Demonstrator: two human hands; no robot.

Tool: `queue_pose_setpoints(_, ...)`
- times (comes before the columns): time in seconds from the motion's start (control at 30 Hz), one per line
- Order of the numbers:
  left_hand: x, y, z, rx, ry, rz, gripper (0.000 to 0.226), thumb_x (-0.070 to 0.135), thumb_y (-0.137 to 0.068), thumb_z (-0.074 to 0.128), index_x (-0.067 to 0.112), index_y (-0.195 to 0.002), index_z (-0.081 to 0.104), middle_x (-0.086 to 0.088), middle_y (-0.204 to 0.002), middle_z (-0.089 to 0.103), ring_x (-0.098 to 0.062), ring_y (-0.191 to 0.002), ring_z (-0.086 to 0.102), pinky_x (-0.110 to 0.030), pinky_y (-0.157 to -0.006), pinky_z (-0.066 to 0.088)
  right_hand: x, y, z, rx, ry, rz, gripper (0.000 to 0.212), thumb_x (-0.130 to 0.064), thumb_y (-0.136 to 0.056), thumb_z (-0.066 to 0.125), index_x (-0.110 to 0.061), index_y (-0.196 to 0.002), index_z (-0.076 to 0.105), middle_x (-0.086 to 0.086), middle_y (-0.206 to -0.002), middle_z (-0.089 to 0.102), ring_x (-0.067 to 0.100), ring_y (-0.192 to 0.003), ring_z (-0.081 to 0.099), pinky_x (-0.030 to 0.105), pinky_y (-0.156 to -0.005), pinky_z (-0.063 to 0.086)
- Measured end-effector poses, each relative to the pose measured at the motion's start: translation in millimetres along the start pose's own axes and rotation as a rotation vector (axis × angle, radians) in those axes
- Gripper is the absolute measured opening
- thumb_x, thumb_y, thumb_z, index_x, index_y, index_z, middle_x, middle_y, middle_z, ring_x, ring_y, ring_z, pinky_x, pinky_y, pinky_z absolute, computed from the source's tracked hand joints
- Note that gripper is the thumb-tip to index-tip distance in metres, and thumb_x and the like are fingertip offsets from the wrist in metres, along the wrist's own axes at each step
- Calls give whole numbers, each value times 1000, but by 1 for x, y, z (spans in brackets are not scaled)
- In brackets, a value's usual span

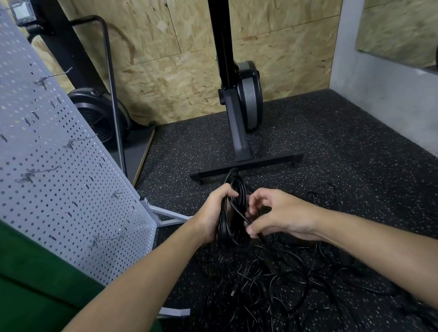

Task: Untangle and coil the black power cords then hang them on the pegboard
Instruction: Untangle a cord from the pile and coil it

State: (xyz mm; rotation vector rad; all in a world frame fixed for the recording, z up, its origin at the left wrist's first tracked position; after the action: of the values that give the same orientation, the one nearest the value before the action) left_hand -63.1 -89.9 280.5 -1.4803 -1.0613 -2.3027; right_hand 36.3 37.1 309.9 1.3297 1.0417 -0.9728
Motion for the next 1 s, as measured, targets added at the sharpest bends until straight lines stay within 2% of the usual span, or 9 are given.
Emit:
queue_pose_setpoints(0.07,1,0,0,-25,50,24,51,37,-79,49,4,-108,74,-13,-82,62,-26,-69,57,-35,-70,46,3,0,-4,-30,86,65,36,14,-80,78,-9,-96,57,26,-111,67,25,-84,73,42,-85,63)
queue_pose_setpoints(0.13,0,-2,-2,-19,46,26,67,38,-74,50,1,-128,65,-13,-82,59,-26,-71,55,-37,-71,44,6,1,-5,-106,151,133,27,8,-85,76,-5,-103,62,17,-95,71,23,-88,72,40,-88,61)
queue_pose_setpoints(0.23,8,4,2,-50,115,78,68,38,-77,48,-1,-131,60,-12,-81,55,-26,-72,53,-36,-70,44,13,8,-3,-321,395,219,13,-10,-99,65,-4,-110,70,9,-100,79,17,-99,74,30,-87,52)
queue_pose_setpoints(0.3,16,5,-6,-35,219,125,69,37,-76,51,-3,-133,58,-12,-81,53,-25,-70,51,-37,-70,44,24,11,-2,-413,586,241,25,-24,-109,54,-7,-115,72,1,-101,80,12,-104,74,32,-95,48)
queue_pose_setpoints(0.37,18,3,-18,-3,271,119,75,39,-75,56,-3,-137,55,-15,-82,55,-26,-69,53,-39,-72,45,28,11,-3,-376,650,184,34,-31,-113,43,-12,-117,71,-4,-84,76,14,-90,75,28,-92,49)
queue_pose_setpoints(0.47,12,5,-19,-17,215,59,82,52,-82,59,-6,-141,54,-20,-91,62,-29,-71,58,-41,-75,50,23,8,-2,-288,627,105,34,-33,-113,43,-16,-115,72,-6,-67,52,11,-59,58,26,-70,55)
queue_pose_setpoints(0.77,10,7,-14,54,90,114,107,92,-70,61,12,-142,55,-15,-114,74,-24,-83,67,-43,-84,57,20,5,5,-280,548,182,39,-36,-112,45,-13,-111,76,-6,-60,37,9,-46,32,23,-48,38)
queue_pose_setpoints(0.9,10,9,-10,45,57,91,70,58,-71,82,16,-126,72,-10,-120,73,-24,-92,69,-48,-101,52,20,5,-1,-252,545,223,40,-33,-112,44,-9,-111,76,-5,-59,32,9,-46,26,22,-43,30)
queue_pose_setpoints(1.0,9,8,-4,18,101,80,65,26,-82,64,8,-144,58,-13,-118,71,-26,-91,69,-43,-90,57,22,8,8,-292,539,252,40,-32,-112,44,-7,-112,75,-5,-57,33,10,-46,26,21,-42,32)
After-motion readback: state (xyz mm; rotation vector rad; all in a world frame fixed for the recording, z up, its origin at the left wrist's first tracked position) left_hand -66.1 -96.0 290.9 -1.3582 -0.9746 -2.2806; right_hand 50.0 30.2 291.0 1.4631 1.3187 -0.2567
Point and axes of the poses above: each hand's wrist, its own y-axis away from the middle knuckle, its own z-axis out of the palm, x = y × z, the point moved 4 cm from there along -y, towards the middle knuckle
